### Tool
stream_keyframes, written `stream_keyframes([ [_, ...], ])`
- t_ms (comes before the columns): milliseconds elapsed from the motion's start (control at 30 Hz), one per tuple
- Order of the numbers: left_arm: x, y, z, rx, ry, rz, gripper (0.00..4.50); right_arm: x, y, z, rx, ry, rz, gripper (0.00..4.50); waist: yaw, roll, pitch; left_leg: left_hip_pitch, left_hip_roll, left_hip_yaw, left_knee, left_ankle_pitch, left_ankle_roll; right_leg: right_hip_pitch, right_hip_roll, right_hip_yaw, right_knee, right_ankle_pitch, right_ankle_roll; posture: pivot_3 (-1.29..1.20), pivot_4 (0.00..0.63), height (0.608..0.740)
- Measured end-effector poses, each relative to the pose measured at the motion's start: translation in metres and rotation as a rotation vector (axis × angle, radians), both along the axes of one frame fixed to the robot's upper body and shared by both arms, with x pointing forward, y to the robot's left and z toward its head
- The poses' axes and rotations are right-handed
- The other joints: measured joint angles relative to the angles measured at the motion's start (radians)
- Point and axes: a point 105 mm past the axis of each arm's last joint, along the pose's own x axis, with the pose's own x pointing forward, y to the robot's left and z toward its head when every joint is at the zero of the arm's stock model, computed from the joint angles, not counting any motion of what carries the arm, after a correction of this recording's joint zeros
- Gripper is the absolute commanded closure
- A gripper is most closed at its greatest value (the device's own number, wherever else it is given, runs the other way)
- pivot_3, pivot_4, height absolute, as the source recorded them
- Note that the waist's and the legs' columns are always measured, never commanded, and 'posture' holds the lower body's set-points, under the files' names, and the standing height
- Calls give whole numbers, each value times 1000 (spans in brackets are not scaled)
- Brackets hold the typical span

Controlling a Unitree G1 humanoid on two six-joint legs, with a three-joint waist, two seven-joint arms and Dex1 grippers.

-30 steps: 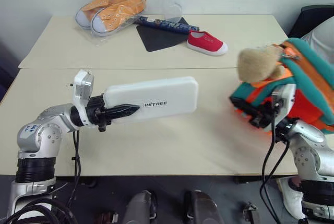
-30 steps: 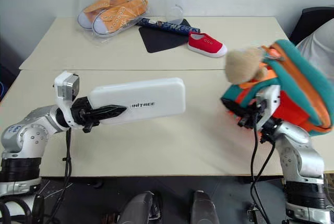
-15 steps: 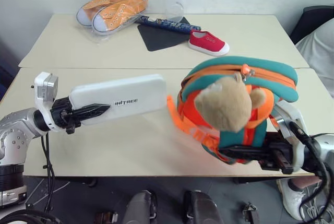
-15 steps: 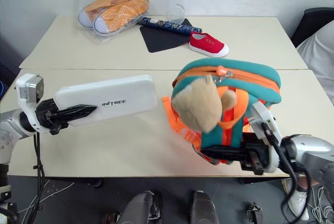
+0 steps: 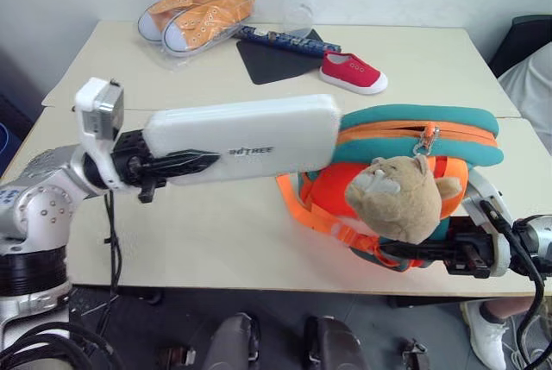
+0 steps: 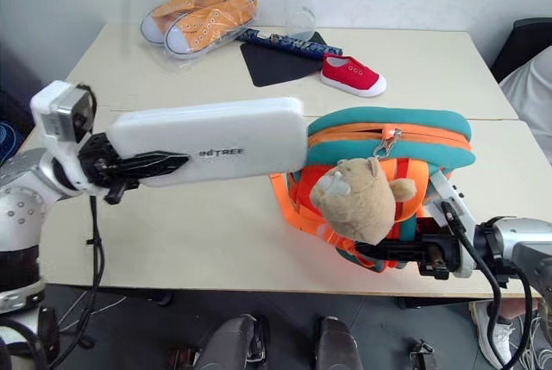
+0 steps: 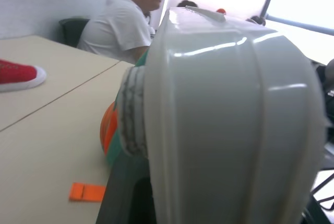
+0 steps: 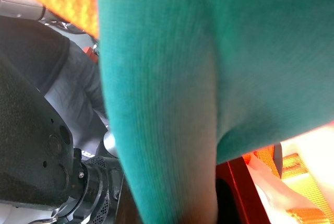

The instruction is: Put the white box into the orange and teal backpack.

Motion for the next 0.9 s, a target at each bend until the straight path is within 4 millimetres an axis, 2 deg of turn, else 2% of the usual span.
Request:
stream_keyframes([
  [100, 12, -17, 0, 22, -75, -14, 3299, 2, 1, 1, -10, -13, -1, 4496, 3, 0, 0, 0, 0, 1, 0, 1, 2, 0, 1, 0, 0, 0, 0, 0, 150, 740],
  [300, 17, -38, 0, 187, -208, -63, 3299, 5, 2, 1, -18, -22, -10, 4496, 12, -1, 0, 0, 0, 1, 0, 2, 2, 0, 2, 0, 0, 0, 0, 0, 150, 740],
  [500, 36, -58, -11, 343, -223, -28, 3299, 6, 4, -2, -20, -10, -25, 4496, 14, -1, 0, 0, 0, 0, 1, 2, 3, 0, 1, 0, 0, 0, 1, 0, 150, 740],
  [600, 45, -79, -10, 368, -209, -2, 3299, 6, 5, -2, -21, -19, -26, 4496, 21, -2, 0, 0, 0, -1, 2, 2, 4, 2, 1, -1, 0, 1, 2, 0, 150, 740],
  [700, 55, -109, -12, 349, -162, 1, 3299, 7, 7, 0, -11, -30, -23, 4496, 31, -2, 0, -1, 0, -2, 4, 1, 5, 3, 1, -1, -1, 2, 3, 0, 150, 740],
  [900, 58, -162, -24, 410, -147, -94, 3299, 6, 8, 2, -2, -39, -13, 4496, 35, -3, 1, -3, -1, -1, 4, 1, 5, 1, 2, -2, -1, 2, 3, 0, 150, 740],
])
